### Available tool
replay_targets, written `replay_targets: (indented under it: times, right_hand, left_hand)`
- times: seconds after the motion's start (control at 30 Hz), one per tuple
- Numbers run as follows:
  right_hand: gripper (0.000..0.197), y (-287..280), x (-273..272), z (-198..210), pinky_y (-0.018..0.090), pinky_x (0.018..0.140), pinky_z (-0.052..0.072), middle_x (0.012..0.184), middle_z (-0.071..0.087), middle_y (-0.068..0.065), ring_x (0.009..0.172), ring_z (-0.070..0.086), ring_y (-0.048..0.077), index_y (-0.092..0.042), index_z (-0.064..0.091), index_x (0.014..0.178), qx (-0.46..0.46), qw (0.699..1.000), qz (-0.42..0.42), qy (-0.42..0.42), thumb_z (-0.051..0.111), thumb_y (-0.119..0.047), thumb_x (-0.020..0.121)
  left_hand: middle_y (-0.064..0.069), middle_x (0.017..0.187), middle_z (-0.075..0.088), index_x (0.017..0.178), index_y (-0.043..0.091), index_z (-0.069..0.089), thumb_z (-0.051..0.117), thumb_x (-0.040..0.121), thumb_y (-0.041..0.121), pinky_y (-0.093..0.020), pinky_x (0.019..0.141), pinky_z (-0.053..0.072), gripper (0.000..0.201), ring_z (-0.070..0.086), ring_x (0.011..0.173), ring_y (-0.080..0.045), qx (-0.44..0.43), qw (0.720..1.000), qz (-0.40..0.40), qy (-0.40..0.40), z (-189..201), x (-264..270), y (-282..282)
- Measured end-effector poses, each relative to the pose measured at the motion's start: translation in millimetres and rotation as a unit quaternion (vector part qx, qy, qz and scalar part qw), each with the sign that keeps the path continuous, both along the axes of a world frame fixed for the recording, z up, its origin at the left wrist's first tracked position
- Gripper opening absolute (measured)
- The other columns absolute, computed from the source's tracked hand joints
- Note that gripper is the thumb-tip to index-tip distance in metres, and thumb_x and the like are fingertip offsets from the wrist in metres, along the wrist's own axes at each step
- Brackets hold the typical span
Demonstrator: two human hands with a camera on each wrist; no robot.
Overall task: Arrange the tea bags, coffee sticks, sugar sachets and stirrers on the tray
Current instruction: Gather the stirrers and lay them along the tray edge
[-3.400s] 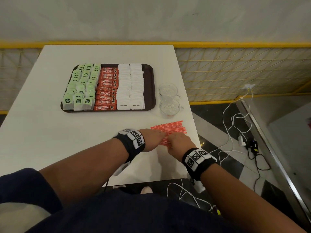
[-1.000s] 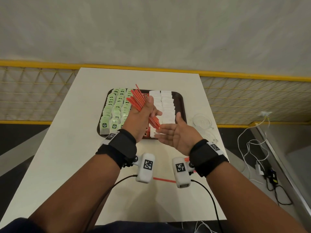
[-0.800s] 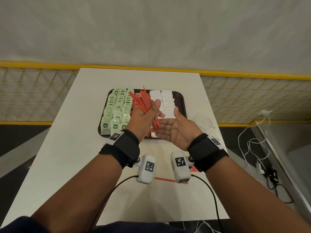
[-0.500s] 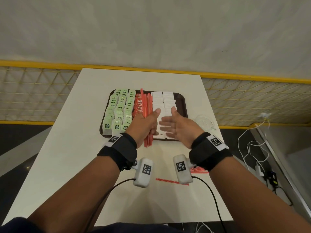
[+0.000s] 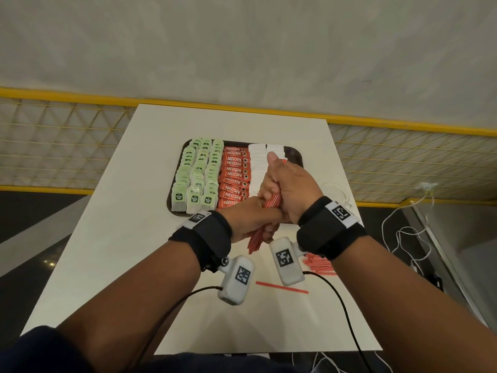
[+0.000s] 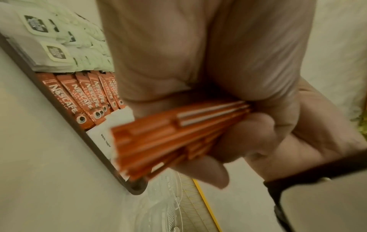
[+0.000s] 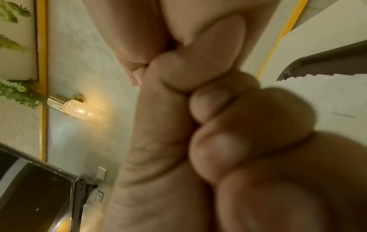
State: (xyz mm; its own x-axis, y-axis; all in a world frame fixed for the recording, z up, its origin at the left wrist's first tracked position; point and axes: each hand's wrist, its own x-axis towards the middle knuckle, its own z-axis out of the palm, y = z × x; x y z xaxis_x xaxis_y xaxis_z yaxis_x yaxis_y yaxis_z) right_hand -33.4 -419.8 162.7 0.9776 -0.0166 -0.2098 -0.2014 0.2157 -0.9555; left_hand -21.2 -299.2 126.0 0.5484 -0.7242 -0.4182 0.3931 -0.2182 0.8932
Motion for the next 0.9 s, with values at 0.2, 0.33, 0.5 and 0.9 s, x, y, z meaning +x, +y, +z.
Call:
replay_targets:
  times: [0.2, 0.33, 0.5, 0.9]
  right_hand:
    - [0.049, 9.0, 5.3, -2.5, 0.043, 0.074, 0.044, 0.049, 0.038, 0.000, 0.048, 0.042, 0.017, -0.017, 0.041, 0.061, -0.024, 0.998, -0.063, -0.017, 0.045, -0.047, 0.100]
    - [0.033, 11.1, 2.2, -7.7, 0.046, 0.078, 0.051, 0.060, 0.055, 0.005, 0.060, 0.056, 0.021, -0.016, 0.053, 0.073, 0.006, 0.999, -0.038, -0.012, 0.058, -0.040, 0.094]
    - [0.027, 12.0, -3.7, -16.2, 0.038, 0.063, 0.055, 0.061, 0.048, 0.007, 0.057, 0.056, 0.022, -0.012, 0.049, 0.073, 0.118, 0.993, -0.016, 0.016, 0.072, -0.023, 0.081]
    - [0.030, 30.3, 3.1, -18.6, 0.022, 0.039, 0.029, 0.048, 0.033, 0.001, 0.038, 0.026, 0.012, -0.016, 0.045, 0.068, 0.125, 0.976, -0.178, 0.026, 0.061, -0.008, 0.093]
  left_hand:
    - [0.001, 0.049, 0.042, 0.058, 0.014, 0.045, 0.057, 0.096, 0.015, -0.019, 0.048, 0.041, 0.040, 0.040, 0.044, -0.011, -0.013, 1.000, 0.000, -0.020, -4.3, -3.4, 11.1]
    - [0.003, 0.044, 0.038, 0.052, 0.020, 0.047, 0.064, 0.094, 0.027, -0.022, 0.046, 0.036, 0.045, 0.033, 0.040, -0.012, -0.009, 0.999, 0.017, -0.027, -8.0, -2.5, 20.8]
    - [0.005, 0.046, 0.040, 0.057, 0.018, 0.047, 0.068, 0.083, 0.048, -0.018, 0.040, 0.034, 0.044, 0.033, 0.036, -0.006, -0.053, 0.998, -0.003, 0.028, -12.2, 0.1, 30.7]
    - [-0.003, 0.065, 0.047, 0.075, 0.017, 0.056, 0.076, 0.072, 0.058, -0.025, 0.056, 0.045, 0.046, 0.047, 0.057, -0.014, -0.064, 0.994, -0.030, 0.079, -32.4, 1.5, 39.4]
